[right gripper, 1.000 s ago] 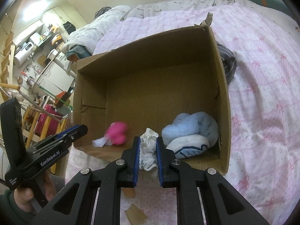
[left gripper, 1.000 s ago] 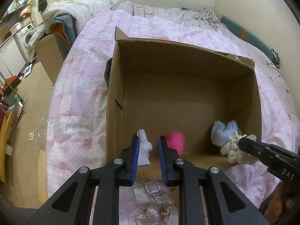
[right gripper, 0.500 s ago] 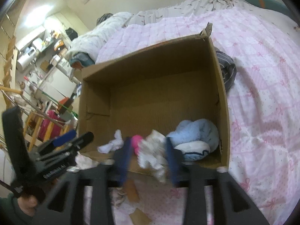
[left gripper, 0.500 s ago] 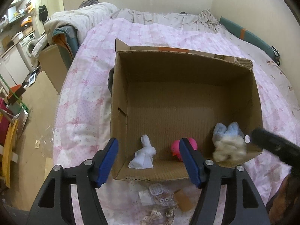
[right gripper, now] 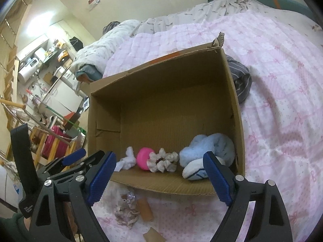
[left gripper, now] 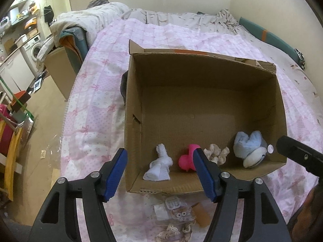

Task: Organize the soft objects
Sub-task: 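Open both tools to drop the heart and scrunchie in the box, then withdraw both tools from the box toward the remaining items, then grasp the beige lace scrunchie with the left tool while the right tool grasps the tan tube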

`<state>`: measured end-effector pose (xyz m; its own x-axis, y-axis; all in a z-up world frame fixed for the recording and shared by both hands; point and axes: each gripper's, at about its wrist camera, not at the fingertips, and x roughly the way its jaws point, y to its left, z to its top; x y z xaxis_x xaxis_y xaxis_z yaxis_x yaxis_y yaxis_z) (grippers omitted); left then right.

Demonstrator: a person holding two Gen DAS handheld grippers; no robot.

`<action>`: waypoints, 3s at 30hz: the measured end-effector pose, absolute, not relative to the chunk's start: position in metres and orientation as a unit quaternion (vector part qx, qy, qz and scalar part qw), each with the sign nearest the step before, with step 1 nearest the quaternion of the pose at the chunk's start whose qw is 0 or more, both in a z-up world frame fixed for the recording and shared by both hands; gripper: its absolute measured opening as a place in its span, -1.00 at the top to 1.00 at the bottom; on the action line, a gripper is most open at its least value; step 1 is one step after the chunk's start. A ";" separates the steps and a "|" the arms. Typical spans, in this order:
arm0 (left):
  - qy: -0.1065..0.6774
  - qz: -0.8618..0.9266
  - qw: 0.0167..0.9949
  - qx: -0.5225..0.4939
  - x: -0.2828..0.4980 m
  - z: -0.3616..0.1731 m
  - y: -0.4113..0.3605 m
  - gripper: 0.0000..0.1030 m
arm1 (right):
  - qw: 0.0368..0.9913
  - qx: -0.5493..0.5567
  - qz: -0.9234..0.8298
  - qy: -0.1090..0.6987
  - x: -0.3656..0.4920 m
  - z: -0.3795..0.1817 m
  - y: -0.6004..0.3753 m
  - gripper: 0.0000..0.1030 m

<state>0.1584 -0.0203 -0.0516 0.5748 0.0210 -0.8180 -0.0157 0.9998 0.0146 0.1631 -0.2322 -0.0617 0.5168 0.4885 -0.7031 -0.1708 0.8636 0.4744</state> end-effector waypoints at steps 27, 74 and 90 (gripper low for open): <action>0.430 0.039 0.902 -0.002 0.095 -0.013 -0.004 -0.25 | 0.861 0.184 0.171 0.443 0.122 -0.041 -0.252 -0.81; 0.603 0.071 0.787 -0.107 0.097 -0.100 0.032 -0.25 | 0.710 -0.087 0.269 0.645 0.079 -0.157 -0.129 0.76; 0.655 -0.025 0.751 -0.078 0.093 -0.132 -0.009 -0.25 | 0.773 0.046 0.223 0.592 0.108 -0.114 -0.177 0.79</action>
<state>0.0929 -0.0088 -0.1320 0.1412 -0.1391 -0.9802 -0.0643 0.9867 -0.1492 0.1081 -0.1774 -0.1139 0.2002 0.3982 -0.8952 -0.2903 0.8968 0.3340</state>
